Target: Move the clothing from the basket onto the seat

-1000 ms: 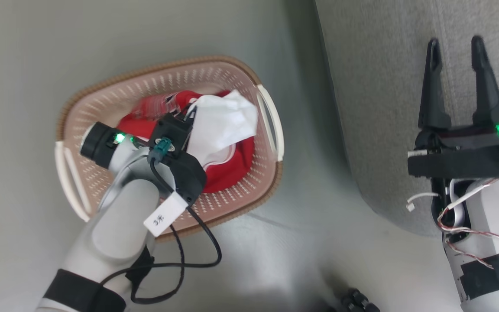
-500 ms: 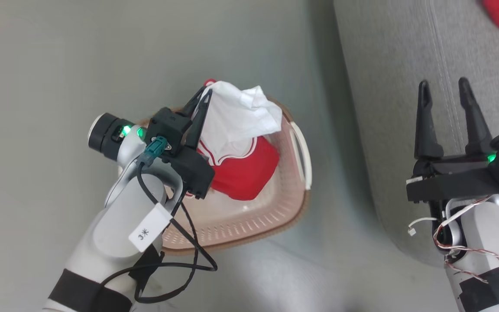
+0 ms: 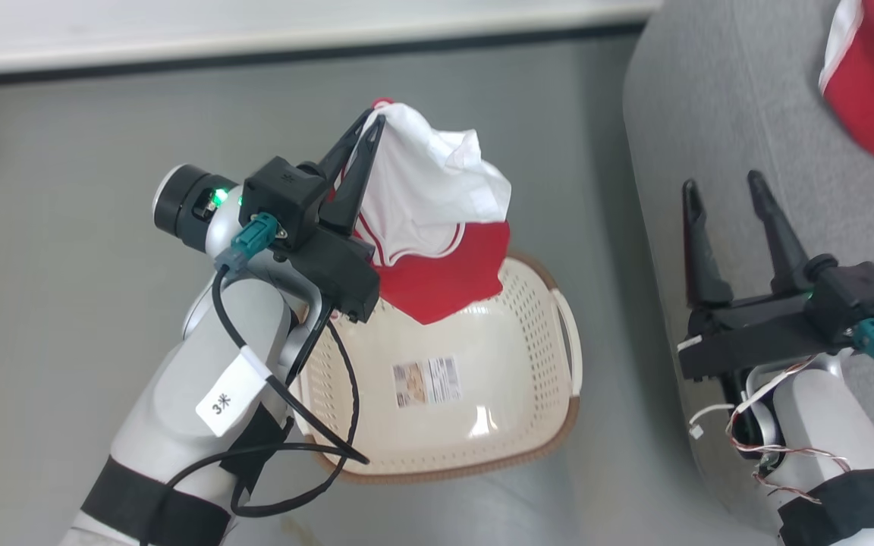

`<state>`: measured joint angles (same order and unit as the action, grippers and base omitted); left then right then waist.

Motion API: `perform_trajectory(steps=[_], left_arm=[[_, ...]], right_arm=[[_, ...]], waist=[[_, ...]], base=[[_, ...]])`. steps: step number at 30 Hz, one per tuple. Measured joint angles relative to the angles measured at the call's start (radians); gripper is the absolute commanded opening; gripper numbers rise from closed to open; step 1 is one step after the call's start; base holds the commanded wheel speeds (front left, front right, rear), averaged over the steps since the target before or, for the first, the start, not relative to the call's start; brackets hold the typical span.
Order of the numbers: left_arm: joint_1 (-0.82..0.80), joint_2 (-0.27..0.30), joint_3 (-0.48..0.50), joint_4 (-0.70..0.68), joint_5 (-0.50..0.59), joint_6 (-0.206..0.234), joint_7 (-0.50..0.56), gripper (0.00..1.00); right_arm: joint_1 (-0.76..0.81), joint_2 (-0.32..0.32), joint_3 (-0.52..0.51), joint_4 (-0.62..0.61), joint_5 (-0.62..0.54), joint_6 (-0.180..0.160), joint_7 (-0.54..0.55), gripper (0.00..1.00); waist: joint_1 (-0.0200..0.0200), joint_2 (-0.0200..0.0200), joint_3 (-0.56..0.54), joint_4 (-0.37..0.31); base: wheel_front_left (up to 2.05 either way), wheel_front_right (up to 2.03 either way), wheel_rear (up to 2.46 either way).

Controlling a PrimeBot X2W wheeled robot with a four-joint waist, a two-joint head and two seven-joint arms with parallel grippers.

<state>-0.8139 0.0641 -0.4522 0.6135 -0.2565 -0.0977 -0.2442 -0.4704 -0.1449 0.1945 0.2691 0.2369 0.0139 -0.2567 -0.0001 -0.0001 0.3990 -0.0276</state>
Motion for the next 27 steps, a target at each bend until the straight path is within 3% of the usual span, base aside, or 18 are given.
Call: perform_trajectory(steps=[27], left_arm=[[0.004, -0.01, -0.021, 0.035, -0.075, -0.026, 0.005, 0.0]], right_arm=[[0.065, 0.023, 0.14, 0.243, -0.037, 0.085, 0.0, 1.0]], waist=[[0.0, 0.0, -0.351, 0.058]], base=[[0.0, 0.0, 0.0]])
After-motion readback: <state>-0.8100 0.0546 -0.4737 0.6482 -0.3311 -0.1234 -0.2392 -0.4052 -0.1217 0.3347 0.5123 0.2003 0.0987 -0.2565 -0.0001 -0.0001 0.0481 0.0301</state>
